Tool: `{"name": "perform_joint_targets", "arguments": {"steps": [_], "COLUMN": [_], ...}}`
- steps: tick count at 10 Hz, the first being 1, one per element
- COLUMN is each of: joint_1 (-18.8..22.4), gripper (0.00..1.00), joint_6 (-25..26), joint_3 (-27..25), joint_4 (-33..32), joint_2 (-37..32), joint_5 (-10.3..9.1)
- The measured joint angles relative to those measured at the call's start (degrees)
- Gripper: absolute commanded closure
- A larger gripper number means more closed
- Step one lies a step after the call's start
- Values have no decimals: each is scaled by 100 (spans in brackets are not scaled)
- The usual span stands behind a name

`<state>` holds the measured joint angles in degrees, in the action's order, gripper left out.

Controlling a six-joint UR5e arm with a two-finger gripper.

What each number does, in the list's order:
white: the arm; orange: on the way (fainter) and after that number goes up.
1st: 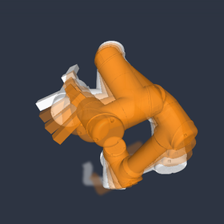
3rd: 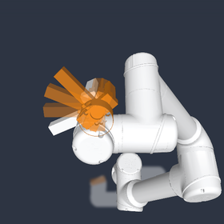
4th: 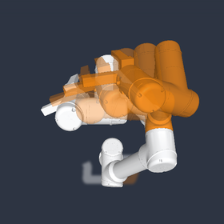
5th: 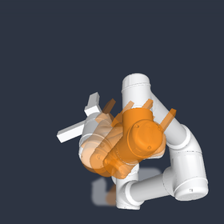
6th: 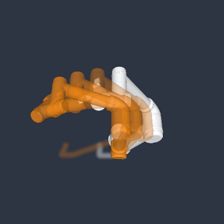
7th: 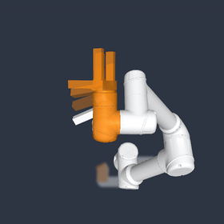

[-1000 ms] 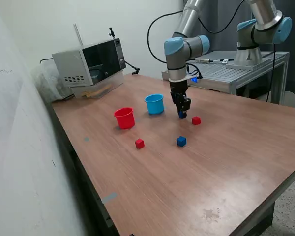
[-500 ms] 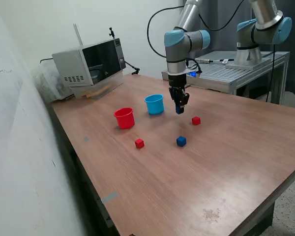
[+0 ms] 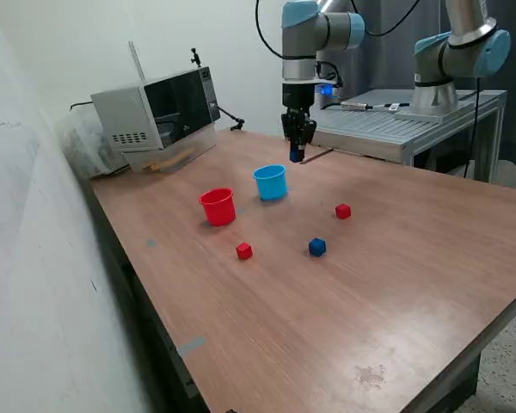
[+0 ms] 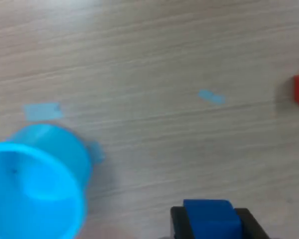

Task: Place red objects in the red bin, and blue objects in the blue bin.

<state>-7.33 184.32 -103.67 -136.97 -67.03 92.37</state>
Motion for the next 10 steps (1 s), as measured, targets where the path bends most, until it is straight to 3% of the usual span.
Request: {"name": "perform_joint_targets", "arguments": {"steps": [3,4,10], "joint_1": [-610,-744,-837], "gripper": [100,0,0], "joint_6": [-59,-95,-176], "joint_3": [-3,-5,-41], "joint_4": [86,113,130], "joint_2": [-18,-16,-32], "joint_5": [-7,-8,-9]}}
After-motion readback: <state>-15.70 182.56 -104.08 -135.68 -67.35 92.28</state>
